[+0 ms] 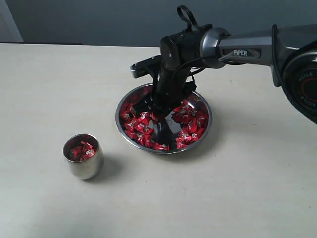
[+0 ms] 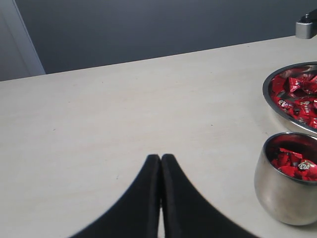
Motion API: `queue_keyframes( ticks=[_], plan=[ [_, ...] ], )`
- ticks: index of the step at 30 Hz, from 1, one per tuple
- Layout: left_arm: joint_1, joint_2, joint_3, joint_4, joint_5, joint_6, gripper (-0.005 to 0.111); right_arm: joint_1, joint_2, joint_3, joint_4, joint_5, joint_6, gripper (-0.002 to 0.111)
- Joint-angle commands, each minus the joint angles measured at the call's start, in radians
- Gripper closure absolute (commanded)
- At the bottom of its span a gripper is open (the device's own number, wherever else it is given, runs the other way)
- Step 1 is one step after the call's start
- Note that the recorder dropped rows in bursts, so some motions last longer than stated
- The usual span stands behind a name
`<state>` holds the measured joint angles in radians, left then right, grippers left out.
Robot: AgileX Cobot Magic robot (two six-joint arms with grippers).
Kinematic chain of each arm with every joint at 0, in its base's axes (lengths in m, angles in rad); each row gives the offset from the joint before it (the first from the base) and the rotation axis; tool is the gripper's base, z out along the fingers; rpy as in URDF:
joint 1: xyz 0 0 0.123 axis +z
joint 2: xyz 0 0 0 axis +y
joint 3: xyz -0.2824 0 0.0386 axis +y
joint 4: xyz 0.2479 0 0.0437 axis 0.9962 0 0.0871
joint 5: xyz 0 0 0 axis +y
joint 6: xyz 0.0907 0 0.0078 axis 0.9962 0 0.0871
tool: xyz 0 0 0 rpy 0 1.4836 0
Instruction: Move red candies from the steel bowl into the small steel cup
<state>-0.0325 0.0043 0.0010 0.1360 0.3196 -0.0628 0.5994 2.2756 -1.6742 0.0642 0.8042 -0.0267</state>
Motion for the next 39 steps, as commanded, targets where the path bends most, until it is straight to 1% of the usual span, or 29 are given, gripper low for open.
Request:
queue_keyframes(
  ticks=[1,2,4,28,33,39],
  plan=[
    [0.003,-0.004,-0.001,-0.001,-0.009,-0.005,0.106,-0.006,0.003,0.000,-0.002,0.008,-0.004,0.104],
    [0.003,-0.004,-0.001,-0.001,-0.009,-0.005,0.106,-0.006,0.003,0.000,-0.002,0.004,-0.004,0.107],
    [0.003,-0.004,-0.001,-0.001,-0.009,-0.005,0.106,-0.006,0.003,0.000,-0.002,0.004,-0.004,0.109],
    [0.003,-0.004,-0.001,-0.001,-0.009,-0.005,0.106,-0.004,-0.071,0.000,0.004,-0.043,-0.004,0.109],
    [0.003,-0.004,-0.001,-0.001,-0.009,-0.005,0.106,0.030,-0.116,0.000,0.043,-0.036,-0.029,0.109],
    [0.003,-0.004,-0.001,-0.001,-0.009,-0.005,0.106,0.115,-0.192,0.000,0.081,-0.033,-0.083,0.109]
  ],
)
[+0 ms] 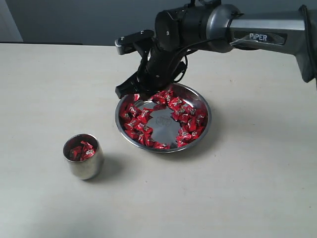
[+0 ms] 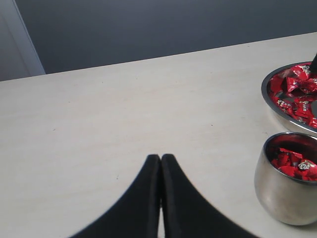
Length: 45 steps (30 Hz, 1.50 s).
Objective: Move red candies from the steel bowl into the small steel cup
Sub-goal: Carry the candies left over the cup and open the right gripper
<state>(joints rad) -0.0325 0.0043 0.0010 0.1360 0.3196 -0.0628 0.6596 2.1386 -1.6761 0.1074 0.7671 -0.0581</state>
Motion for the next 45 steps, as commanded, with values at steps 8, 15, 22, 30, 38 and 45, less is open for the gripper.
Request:
queue_keyframes(
  ticks=[8,15,22,30,38,45],
  plan=[
    [0.003,-0.004,-0.001,-0.001,-0.009,-0.005,0.106,0.211,-0.120,0.002,0.078,0.055,-0.127,0.109],
    [0.003,-0.004,-0.001,-0.001,-0.009,-0.005,0.106,0.268,-0.123,0.002,0.084,0.149,-0.129,0.109],
    [0.003,-0.004,-0.001,-0.001,-0.009,-0.005,0.106,0.299,-0.123,0.002,0.088,0.202,-0.133,0.109],
    [0.003,-0.004,-0.001,-0.001,-0.009,-0.005,0.106,0.299,-0.123,0.002,0.132,0.172,-0.202,0.109],
    [0.003,-0.004,-0.001,-0.001,-0.009,-0.005,0.106,0.299,-0.109,0.002,0.136,0.156,-0.213,0.085],
    [0.003,-0.004,-0.001,-0.001,-0.009,-0.005,0.106,0.295,-0.083,0.002,0.097,0.150,-0.205,0.085]
  ],
)
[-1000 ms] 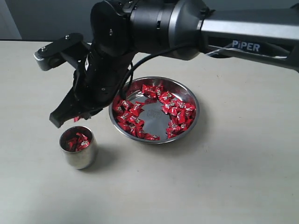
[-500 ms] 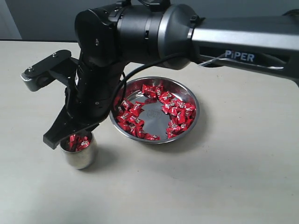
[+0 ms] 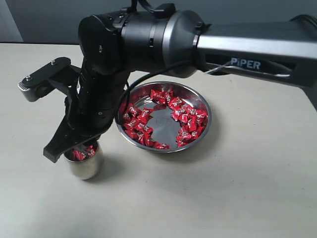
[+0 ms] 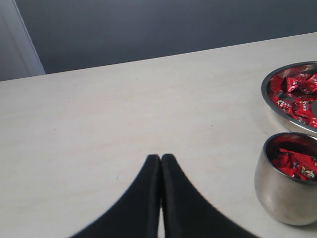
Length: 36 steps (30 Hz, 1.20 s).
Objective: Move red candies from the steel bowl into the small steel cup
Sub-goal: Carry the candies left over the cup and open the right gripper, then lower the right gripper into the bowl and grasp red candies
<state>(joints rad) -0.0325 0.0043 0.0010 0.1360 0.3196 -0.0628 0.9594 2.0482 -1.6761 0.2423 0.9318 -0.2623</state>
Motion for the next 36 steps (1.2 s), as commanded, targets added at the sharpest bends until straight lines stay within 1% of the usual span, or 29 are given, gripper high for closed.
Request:
queue_keyframes(
  ticks=[1,4,7,11,15,23,32,34,35,36],
  plan=[
    [0.003,-0.004,-0.001,-0.001,-0.009,-0.005,0.106,-0.013,0.003,0.002,-0.068,-0.020,0.025,0.085],
    [0.003,-0.004,-0.001,-0.001,-0.009,-0.005,0.106,-0.046,-0.006,0.002,-0.174,-0.041,0.138,0.085],
    [0.003,-0.004,-0.001,-0.001,-0.009,-0.005,0.106,-0.100,-0.006,0.002,-0.221,-0.043,0.225,0.085],
    [0.003,-0.004,-0.001,-0.001,-0.009,-0.005,0.106,-0.171,0.019,0.002,-0.213,-0.009,0.230,0.085],
    [0.003,-0.004,-0.001,-0.001,-0.009,-0.005,0.106,-0.217,0.055,0.002,-0.215,0.000,0.230,0.085],
    [0.003,-0.004,-0.001,-0.001,-0.009,-0.005,0.106,-0.262,0.109,0.002,-0.213,-0.136,0.230,0.085],
    [0.003,-0.004,-0.001,-0.001,-0.009,-0.005,0.106,-0.272,0.152,0.002,-0.211,-0.134,0.230,0.085],
    [0.003,-0.004,-0.001,-0.001,-0.009,-0.005,0.106,-0.272,0.152,0.002,-0.211,-0.134,0.230,0.079],
    [0.003,-0.004,-0.001,-0.001,-0.009,-0.005,0.106,-0.272,0.152,0.002,-0.211,-0.132,0.230,0.073],
    [0.003,-0.004,-0.001,-0.001,-0.009,-0.005,0.106,-0.272,0.152,0.002,-0.211,-0.134,0.230,0.062]
  ],
)
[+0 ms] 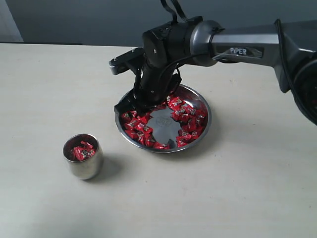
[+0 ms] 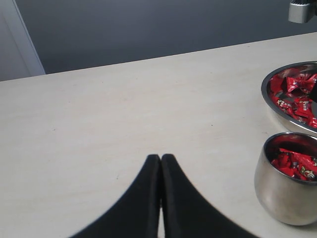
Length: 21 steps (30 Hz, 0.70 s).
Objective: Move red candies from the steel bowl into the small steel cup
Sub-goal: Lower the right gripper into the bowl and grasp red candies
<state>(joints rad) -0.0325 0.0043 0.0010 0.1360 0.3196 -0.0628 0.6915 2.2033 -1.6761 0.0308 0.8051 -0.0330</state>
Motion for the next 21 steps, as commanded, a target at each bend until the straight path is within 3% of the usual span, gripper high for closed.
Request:
queue_keyframes(
  ticks=[1,8,21],
  plan=[
    [0.003,-0.004,-0.001,-0.001,-0.009,-0.005,0.106,-0.004,-0.001,0.002,0.001,-0.012,0.001,0.057],
    [0.003,-0.004,-0.001,-0.001,-0.009,-0.005,0.106,-0.004,0.046,0.002,-0.018,-0.115,0.120,0.055],
    [0.003,-0.004,-0.001,-0.001,-0.009,-0.005,0.106,-0.038,0.064,0.002,-0.097,-0.125,0.123,0.055]
  ],
)
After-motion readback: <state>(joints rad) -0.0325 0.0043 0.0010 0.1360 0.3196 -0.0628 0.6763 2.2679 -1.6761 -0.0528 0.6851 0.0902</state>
